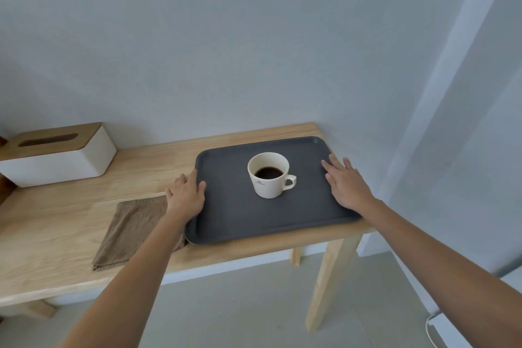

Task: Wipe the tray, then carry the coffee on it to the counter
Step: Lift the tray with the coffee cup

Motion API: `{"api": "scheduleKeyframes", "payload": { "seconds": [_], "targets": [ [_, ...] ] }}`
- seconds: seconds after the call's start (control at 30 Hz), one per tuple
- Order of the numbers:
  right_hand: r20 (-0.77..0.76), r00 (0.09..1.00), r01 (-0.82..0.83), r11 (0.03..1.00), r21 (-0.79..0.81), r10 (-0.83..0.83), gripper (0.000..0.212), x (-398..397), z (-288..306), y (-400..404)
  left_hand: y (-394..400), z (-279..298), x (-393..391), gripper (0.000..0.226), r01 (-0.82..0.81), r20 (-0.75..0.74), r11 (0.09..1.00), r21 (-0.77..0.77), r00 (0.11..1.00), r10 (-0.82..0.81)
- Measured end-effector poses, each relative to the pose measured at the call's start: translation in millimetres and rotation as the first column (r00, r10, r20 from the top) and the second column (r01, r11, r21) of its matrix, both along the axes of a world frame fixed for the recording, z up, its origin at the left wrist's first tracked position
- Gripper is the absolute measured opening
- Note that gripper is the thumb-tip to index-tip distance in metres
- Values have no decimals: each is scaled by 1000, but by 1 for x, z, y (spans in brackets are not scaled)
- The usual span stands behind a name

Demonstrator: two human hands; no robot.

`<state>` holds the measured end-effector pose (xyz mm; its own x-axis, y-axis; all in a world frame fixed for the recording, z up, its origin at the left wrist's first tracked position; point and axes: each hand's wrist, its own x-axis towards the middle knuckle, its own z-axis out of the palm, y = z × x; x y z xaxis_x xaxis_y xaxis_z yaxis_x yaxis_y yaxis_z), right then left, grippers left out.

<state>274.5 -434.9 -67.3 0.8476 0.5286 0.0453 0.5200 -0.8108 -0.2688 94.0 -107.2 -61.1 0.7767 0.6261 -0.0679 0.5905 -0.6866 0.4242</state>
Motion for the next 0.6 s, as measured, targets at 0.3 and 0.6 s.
{"api": "scheduleKeyframes", "payload": {
  "seconds": [0.3,0.6],
  "targets": [
    [-242,962,188,952,240,-129,48,-13,2,-31,-23,-5,11,47,83,19,988,134,996,-86],
    [-300,909,380,869,316,-289,49,-35,7,-85,-60,7,38,48,253,309,957,-141,930,-200]
  ]
}}
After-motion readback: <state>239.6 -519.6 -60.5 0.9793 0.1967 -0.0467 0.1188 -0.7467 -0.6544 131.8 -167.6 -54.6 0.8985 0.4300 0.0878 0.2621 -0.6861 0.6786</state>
